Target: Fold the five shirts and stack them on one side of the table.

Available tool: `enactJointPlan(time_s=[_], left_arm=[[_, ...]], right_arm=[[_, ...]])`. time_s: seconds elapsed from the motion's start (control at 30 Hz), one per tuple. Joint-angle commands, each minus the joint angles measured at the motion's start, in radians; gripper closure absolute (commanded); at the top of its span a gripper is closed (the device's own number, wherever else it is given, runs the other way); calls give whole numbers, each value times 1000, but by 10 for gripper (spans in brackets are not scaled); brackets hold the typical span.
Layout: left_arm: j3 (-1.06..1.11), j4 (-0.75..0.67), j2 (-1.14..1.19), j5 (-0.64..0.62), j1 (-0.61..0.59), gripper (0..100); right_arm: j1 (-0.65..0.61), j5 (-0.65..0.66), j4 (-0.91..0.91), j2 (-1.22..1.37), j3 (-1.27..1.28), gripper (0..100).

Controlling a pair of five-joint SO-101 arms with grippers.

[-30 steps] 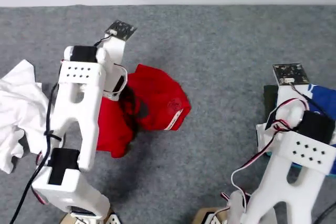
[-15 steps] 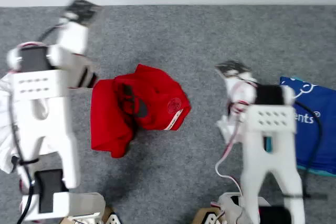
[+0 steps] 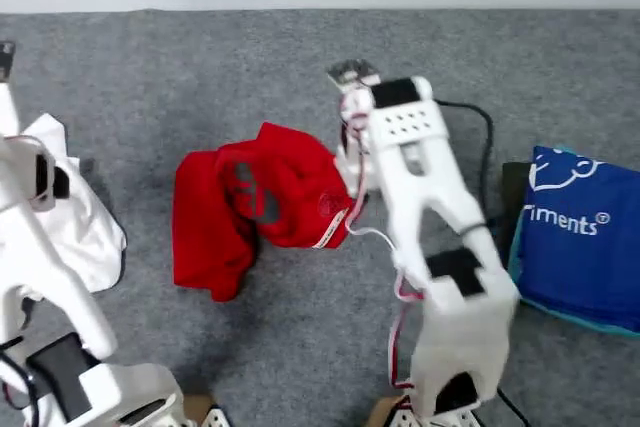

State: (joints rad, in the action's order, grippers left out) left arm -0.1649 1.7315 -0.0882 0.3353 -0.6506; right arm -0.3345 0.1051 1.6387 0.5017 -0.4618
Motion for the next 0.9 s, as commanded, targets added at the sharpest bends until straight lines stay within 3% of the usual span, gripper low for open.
enactJointPlan(time_s=[0.0,0.4,0.47,0.57,0.67,0.87], left_arm=[[5,6,-43,23,-14,831],[5,6,-41,21,-21,831],[5,6,-37,21,-21,831],[5,6,-37,21,-20,831],[5,6,-37,21,-18,831],[5,6,-37,21,-18,831]], right_arm=[[-50,-18,36,143,-269,776],[-90,-14,136,591,-704,783],[-94,-12,156,628,-744,831],[-90,-11,156,622,-806,998],[-79,-9,156,581,-853,983],[-68,224,154,444,-959,989]])
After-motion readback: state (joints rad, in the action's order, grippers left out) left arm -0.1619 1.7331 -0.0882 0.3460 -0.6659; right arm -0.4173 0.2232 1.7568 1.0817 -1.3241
